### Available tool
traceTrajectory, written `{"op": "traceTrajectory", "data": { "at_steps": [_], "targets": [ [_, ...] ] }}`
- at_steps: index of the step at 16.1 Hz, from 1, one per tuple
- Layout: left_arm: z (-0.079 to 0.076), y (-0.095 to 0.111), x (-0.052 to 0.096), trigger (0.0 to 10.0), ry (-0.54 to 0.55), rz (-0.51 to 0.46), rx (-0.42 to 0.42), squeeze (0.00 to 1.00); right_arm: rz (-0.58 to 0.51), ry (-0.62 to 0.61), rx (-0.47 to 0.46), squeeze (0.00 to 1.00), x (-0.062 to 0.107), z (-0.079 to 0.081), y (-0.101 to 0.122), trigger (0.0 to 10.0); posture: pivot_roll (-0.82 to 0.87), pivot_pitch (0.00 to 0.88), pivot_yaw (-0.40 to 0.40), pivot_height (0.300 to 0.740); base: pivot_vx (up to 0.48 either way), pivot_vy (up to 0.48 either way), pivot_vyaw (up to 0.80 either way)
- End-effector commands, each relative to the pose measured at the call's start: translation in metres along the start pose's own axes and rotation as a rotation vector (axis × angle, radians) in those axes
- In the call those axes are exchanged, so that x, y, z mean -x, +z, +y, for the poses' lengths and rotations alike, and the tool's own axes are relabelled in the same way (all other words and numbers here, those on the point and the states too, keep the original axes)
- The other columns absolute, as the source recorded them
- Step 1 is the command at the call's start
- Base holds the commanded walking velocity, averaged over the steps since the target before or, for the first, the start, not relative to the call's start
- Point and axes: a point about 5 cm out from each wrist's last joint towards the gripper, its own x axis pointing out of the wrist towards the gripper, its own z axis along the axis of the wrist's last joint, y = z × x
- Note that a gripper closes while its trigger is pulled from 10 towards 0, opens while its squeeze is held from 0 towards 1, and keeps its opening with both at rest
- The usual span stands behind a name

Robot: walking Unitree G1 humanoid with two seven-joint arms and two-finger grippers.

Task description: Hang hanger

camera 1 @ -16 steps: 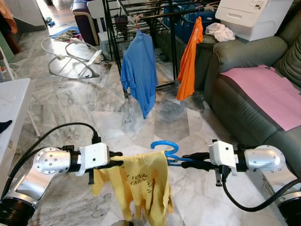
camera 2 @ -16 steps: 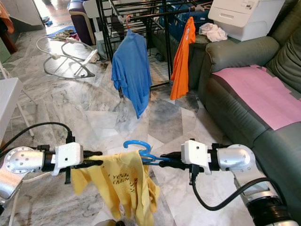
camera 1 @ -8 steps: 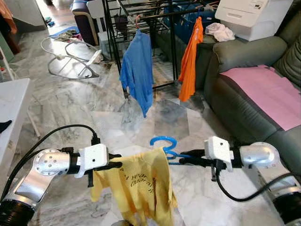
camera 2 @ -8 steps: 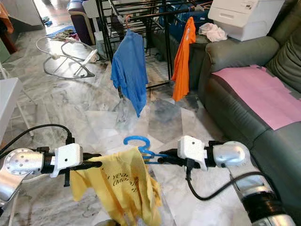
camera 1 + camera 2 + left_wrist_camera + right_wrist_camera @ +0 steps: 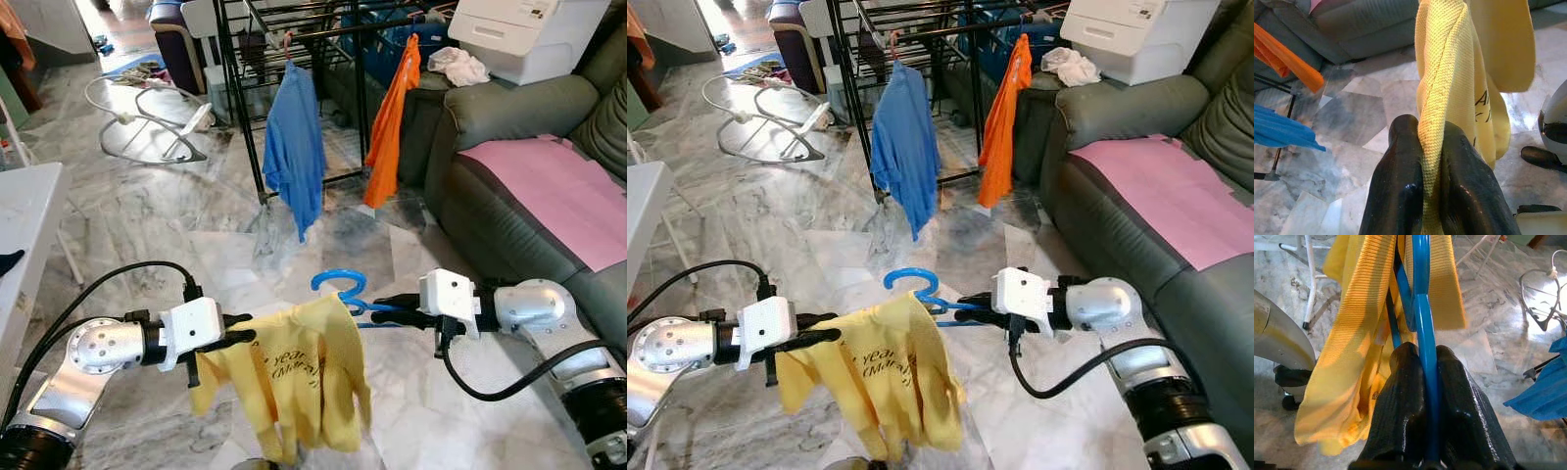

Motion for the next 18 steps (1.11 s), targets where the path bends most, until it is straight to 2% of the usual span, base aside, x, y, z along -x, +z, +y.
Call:
{"op": "traceTrajectory", "data": {
  "at_steps": [1,4,5,6,7,8,9,11,12,13,14,16,18],
  "targets": [
    [0.004,-0.005,0.011,0.0,0.051,0.014,0.022,0.0,0.055,-0.081,-0.017,1.0,0.016,-0.01,-0.006,10.0,-0.06,0.056,0.031,0.74,0.0,0.0,0.0],
    [0.005,-0.004,0.01,0.0,0.069,0.001,0.02,0.0,0.076,-0.076,0.016,1.0,0.013,-0.006,-0.01,10.0,-0.06,0.057,0.033,0.74,0.0,0.0,0.0],
    [0.006,-0.004,0.01,0.0,0.077,-0.002,0.017,0.0,0.083,-0.077,0.024,0.95,0.012,-0.005,-0.011,10.0,-0.06,0.057,0.033,0.74,0.0,0.0,0.0],
    [0.007,-0.004,0.009,0.0,0.084,-0.004,0.015,0.0,0.088,-0.067,0.02,0.0,0.011,-0.004,-0.012,10.0,-0.06,0.057,0.033,0.74,0.0,0.0,0.0],
    [0.008,-0.004,0.009,0.0,0.094,-0.006,0.008,0.0,0.088,-0.076,0.026,0.0,0.01,-0.005,-0.013,10.0,-0.06,0.057,0.033,0.74,0.0,0.0,0.0],
    [0.017,-0.002,0.008,0.0,0.166,-0.027,-0.019,0.0,0.088,-0.078,0.023,0.0,0.004,-0.007,-0.012,10.0,-0.06,0.055,0.034,0.74,0.0,0.0,0.0],
    [0.019,-0.001,0.007,0.0,0.188,-0.033,-0.027,0.0,0.091,-0.078,0.023,0.0,0.001,-0.008,-0.012,10.0,-0.06,0.053,0.034,0.74,0.0,0.0,0.0],
    [0.026,0.0,0.004,0.0,0.241,-0.047,-0.048,0.0,0.058,-0.135,0.048,0.0,-0.006,-0.019,-0.005,10.0,-0.05,0.049,0.033,0.74,0.0,0.0,0.0],
    [0.034,-0.001,0.002,0.0,0.305,-0.047,-0.073,0.0,0.043,-0.196,0.105,0.33,-0.012,-0.031,0.0,10.0,-0.05,0.046,0.034,0.74,0.0,0.0,0.0],
    [0.038,-0.001,0.001,0.0,0.331,-0.048,-0.078,0.0,0.039,-0.225,0.108,0.7,-0.014,-0.037,0.002,10.0,-0.05,0.043,0.036,0.74,0.0,0.0,0.0],
    [0.044,-0.003,-0.001,0.0,0.367,-0.041,-0.091,0.0,0.054,-0.249,0.133,1.0,-0.016,-0.043,0.002,10.0,-0.05,0.04,0.038,0.74,0.0,0.0,0.0],
    [0.05,-0.005,-0.006,0.0,0.394,-0.022,-0.114,0.0,0.103,-0.249,0.228,1.0,-0.02,-0.048,0.004,10.0,-0.05,0.036,0.041,0.74,0.0,0.0,0.0],
    [0.054,-0.006,-0.011,0.0,0.406,-0.014,-0.134,0.0,0.149,-0.224,0.284,1.0,-0.025,-0.05,0.004,10.0,-0.05,0.033,0.043,0.74,0.0,0.0,0.0]
  ]
}}
